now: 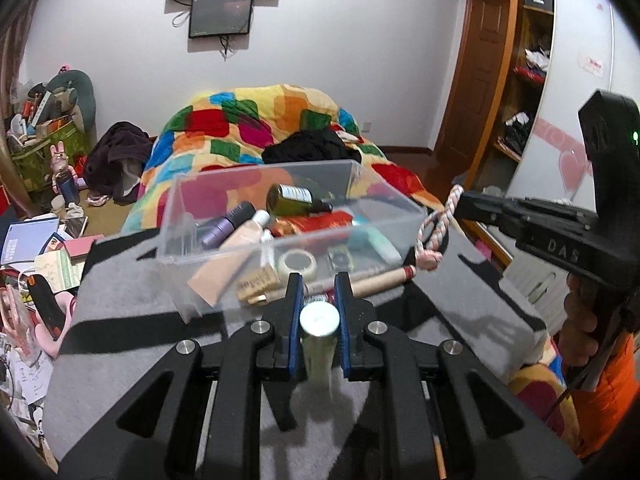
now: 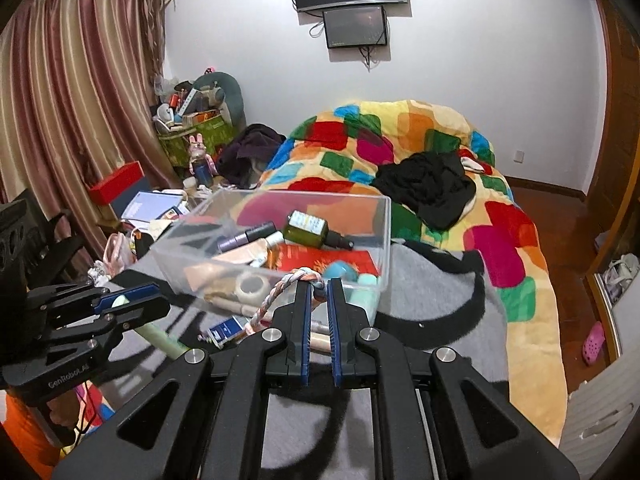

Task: Organize objects
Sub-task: 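Carry the white tube and braided cord over the clear box and open both tools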

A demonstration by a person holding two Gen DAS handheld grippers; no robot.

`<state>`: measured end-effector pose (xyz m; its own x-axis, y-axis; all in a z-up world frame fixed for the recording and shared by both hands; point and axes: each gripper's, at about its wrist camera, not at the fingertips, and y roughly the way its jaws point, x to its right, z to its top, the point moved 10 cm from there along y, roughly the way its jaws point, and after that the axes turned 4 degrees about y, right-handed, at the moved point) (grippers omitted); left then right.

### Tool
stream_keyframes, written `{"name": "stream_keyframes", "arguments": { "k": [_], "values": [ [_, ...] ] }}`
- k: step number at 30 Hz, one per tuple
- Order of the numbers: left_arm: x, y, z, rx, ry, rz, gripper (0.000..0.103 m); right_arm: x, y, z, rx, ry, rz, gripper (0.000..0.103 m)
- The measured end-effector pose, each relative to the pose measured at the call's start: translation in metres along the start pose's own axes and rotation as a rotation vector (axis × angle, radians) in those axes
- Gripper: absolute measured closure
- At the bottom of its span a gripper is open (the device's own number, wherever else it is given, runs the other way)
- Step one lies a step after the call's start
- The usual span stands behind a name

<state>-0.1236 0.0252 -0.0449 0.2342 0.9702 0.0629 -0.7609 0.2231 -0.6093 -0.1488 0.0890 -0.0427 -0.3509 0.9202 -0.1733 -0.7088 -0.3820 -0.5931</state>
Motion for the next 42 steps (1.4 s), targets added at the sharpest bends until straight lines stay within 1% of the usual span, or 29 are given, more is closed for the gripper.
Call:
{"name": "stream_keyframes", "arguments": {
  "k": [7,11,14,19,24,29,33,37,39,42],
  "values": [
    [-0.012,-0.007,0.024,0.046,-0.025,0.010,0.088,-0.008,0.010,0.010,0.003,0.010,0.024,0.096],
    [-0.020,-0.011,0.042,0.075,-0.031,0.027,0.088,-0.013,0.016,0.019,0.012,0.013,0.033,0.096],
    [-0.025,-0.014,0.057,0.097,-0.046,0.023,0.088,-0.016,0.020,0.027,0.016,0.011,0.037,0.096],
    [-0.039,-0.013,0.081,0.128,-0.058,0.060,0.088,-0.017,0.030,0.040,0.023,0.001,0.027,0.096],
    [-0.059,-0.008,0.093,0.139,-0.091,0.097,0.088,-0.013,0.048,0.047,0.007,0.017,0.016,0.096],
    [-0.081,0.009,0.096,0.114,-0.114,0.150,0.088,-0.005,0.073,0.042,-0.043,0.015,-0.012,0.096],
    [-0.097,0.029,0.090,0.072,-0.145,0.177,0.088,0.003,0.092,0.034,-0.093,0.018,-0.034,0.096],
    [-0.100,0.050,0.076,0.007,-0.155,0.177,0.088,0.003,0.101,0.025,-0.127,-0.002,-0.048,0.096],
    [-0.097,0.058,0.068,-0.027,-0.151,0.169,0.088,0.003,0.103,0.021,-0.134,-0.026,-0.070,0.096],
    [-0.088,0.060,0.062,-0.040,-0.137,0.153,0.088,0.004,0.103,0.016,-0.136,-0.072,-0.115,0.094]
  ]
}}
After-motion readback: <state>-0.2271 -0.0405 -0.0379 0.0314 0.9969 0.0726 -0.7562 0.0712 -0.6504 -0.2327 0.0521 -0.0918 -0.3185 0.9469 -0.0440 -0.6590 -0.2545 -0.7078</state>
